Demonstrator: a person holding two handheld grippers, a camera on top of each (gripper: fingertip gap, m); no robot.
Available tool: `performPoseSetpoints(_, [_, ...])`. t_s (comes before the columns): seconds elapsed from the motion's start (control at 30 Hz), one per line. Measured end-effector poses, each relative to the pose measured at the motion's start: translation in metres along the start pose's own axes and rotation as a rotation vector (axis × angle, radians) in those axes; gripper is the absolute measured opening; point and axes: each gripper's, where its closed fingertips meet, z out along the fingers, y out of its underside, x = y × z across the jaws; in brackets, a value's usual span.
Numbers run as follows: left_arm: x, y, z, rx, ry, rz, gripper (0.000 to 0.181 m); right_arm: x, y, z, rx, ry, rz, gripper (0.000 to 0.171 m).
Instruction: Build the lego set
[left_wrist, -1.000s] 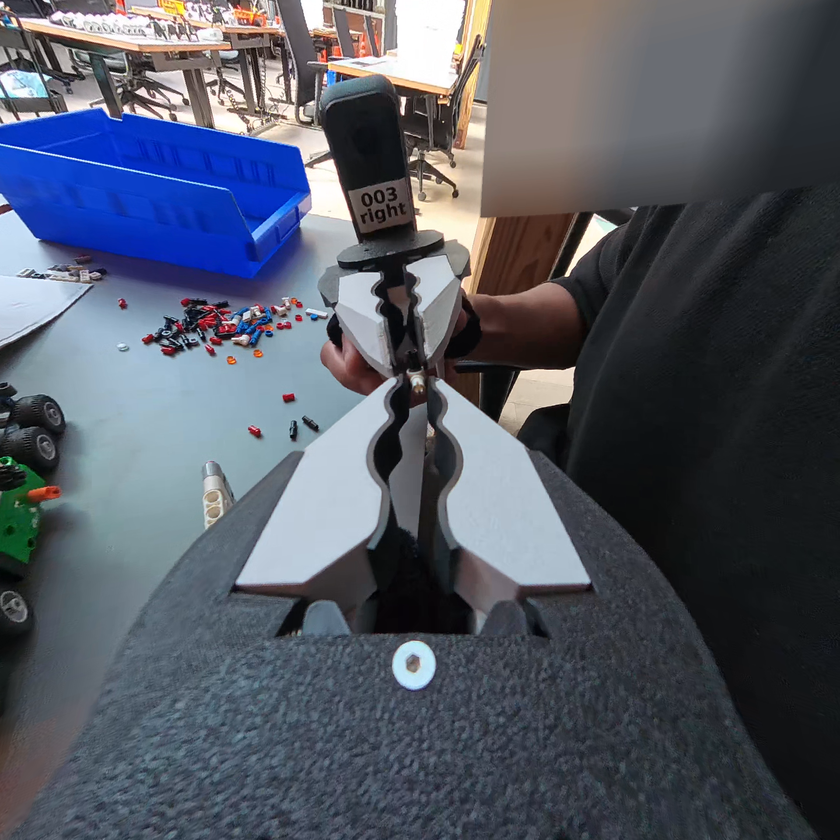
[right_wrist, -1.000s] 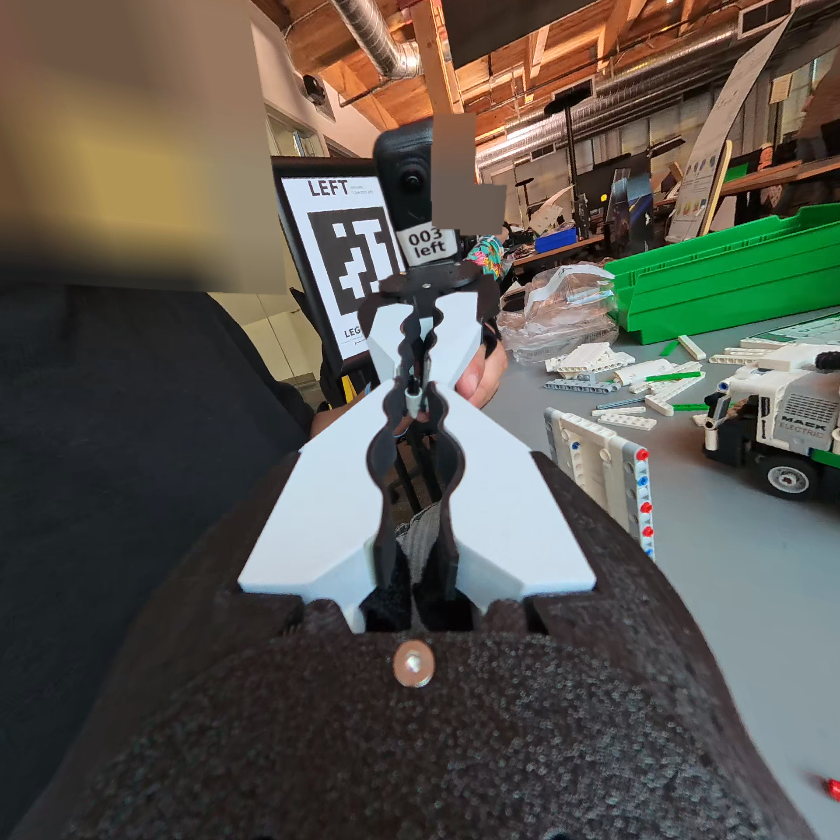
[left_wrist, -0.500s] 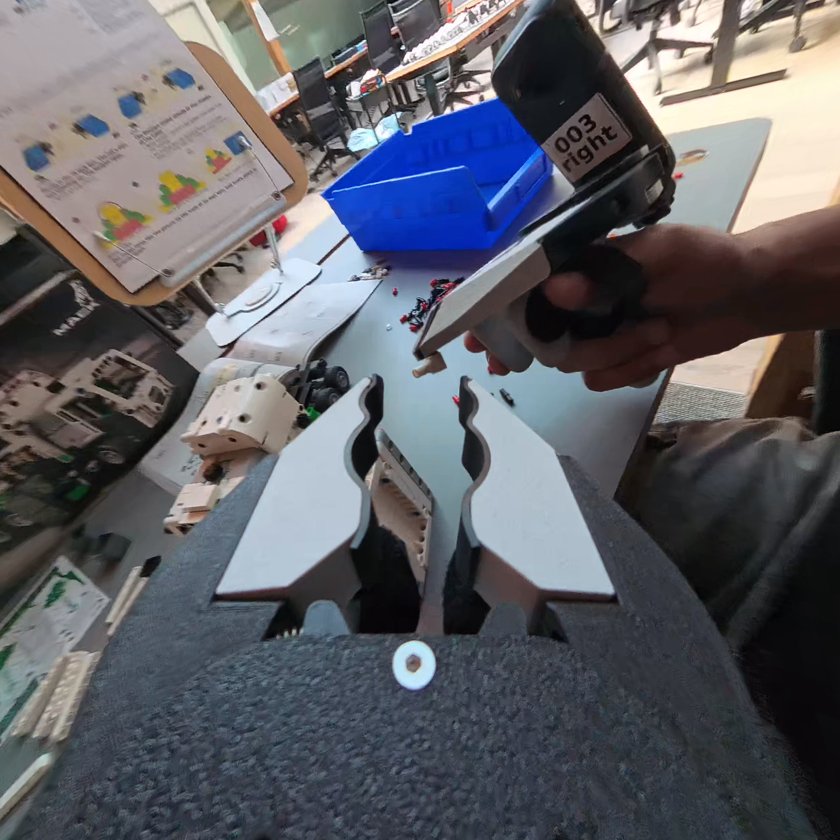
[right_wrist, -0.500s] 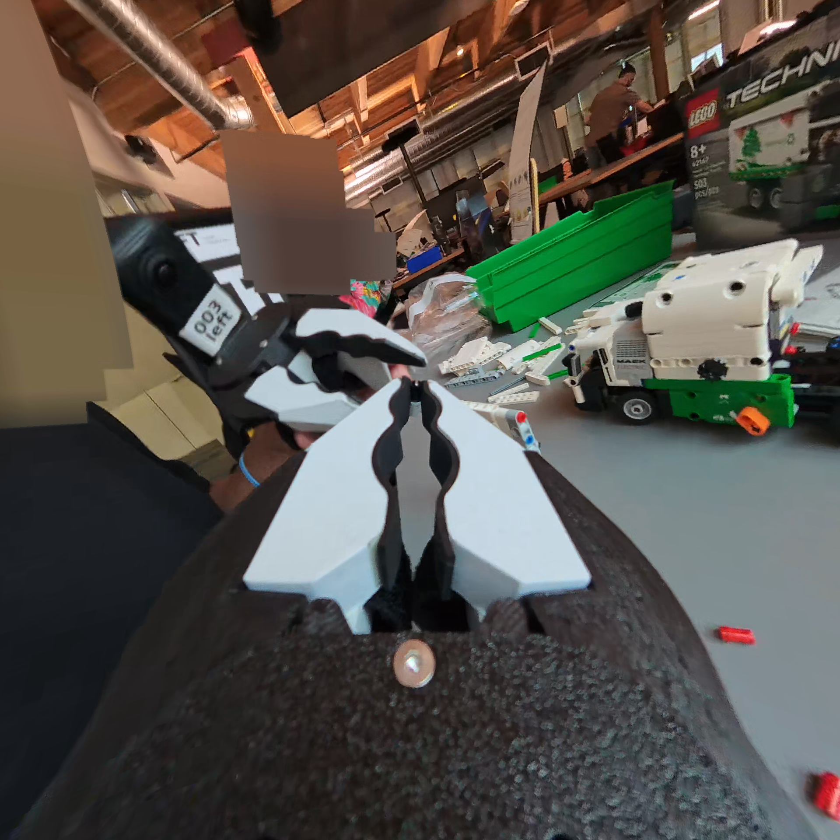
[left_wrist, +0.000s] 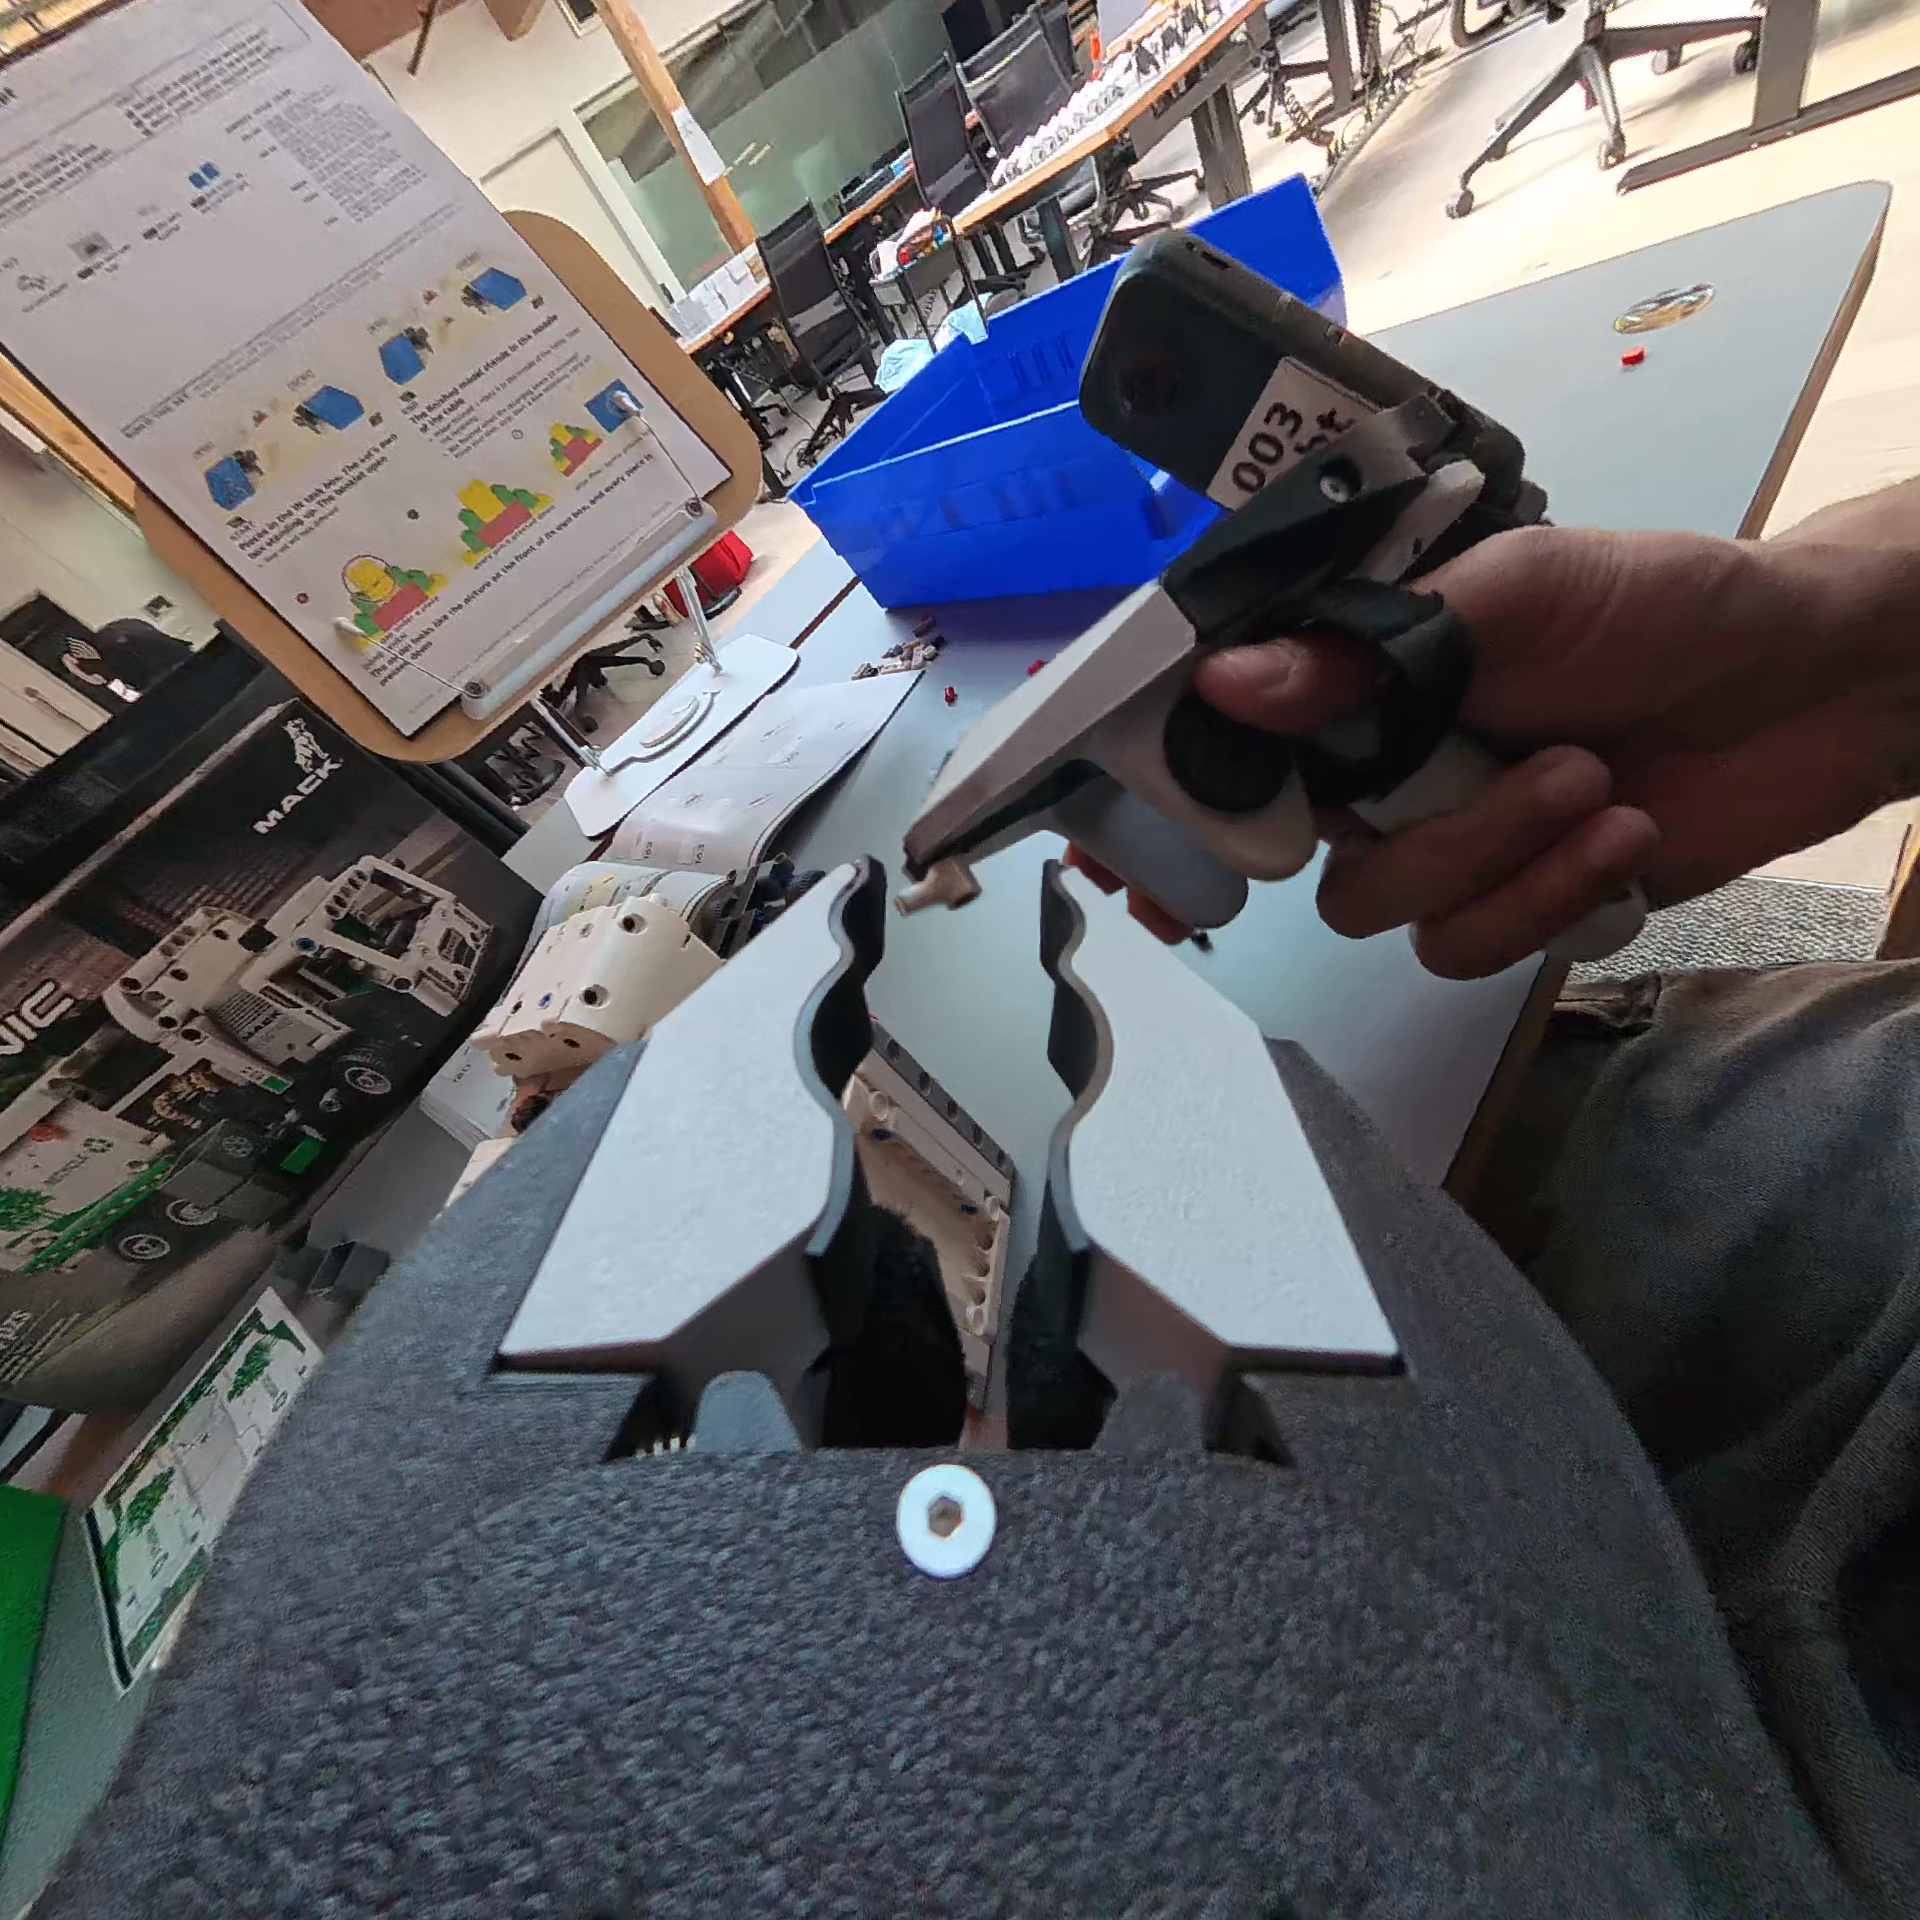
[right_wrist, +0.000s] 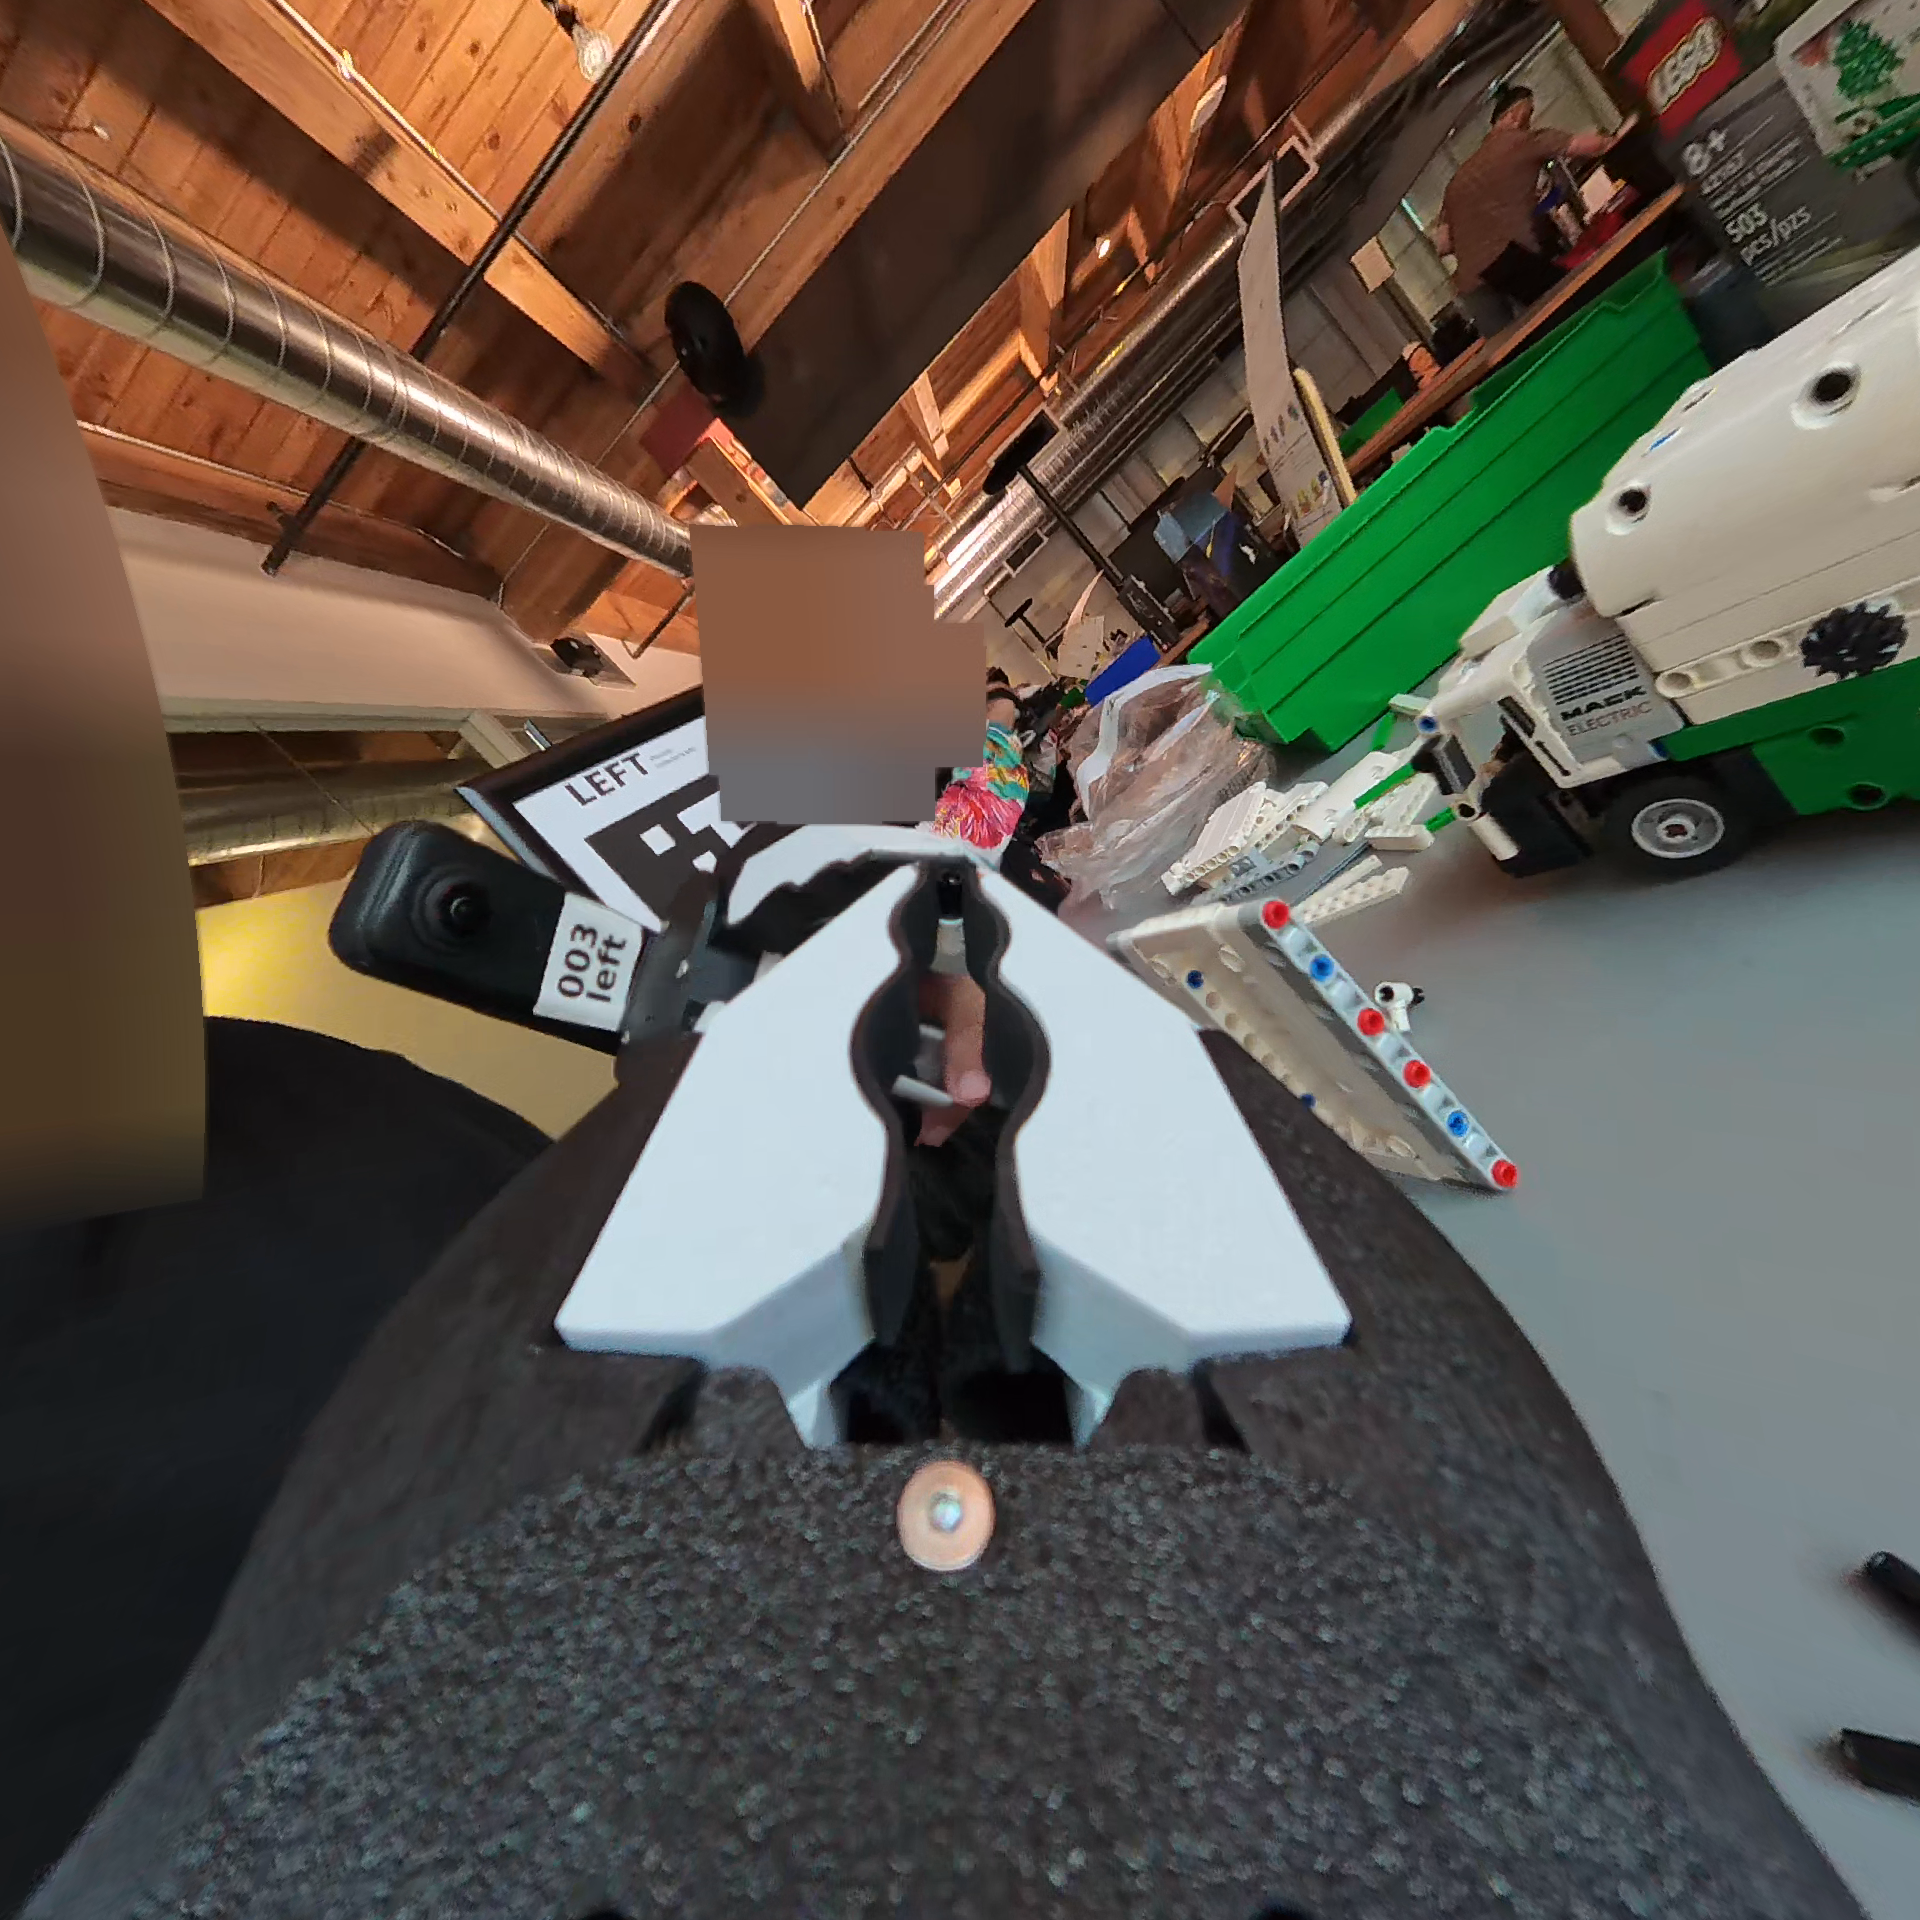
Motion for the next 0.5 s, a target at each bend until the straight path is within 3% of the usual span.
performPoseSetpoints(0.1, [-0.0037, -0.0001, 0.0015, -0.006, -0.035, 0.014, 0.014, -0.0027, 0.0053, 0.0033, -0.023, -0.003, -0.012, 0.003])
performPoseSetpoints(0.33, [-0.0084, 0.0015, 0.0003, -0.012, -0.083, 0.056, 0.021, -0.0020, 0.0000, 0.0001, 0.004, -0.027, 0.035, 0.003])
performPoseSetpoints(0.5, [-0.0055, 0.0018, 0.0012, -0.011, -0.056, 0.043, 0.014, -0.0026, 0.0024, 0.0012, -0.003, -0.033, 0.035, 0.002])
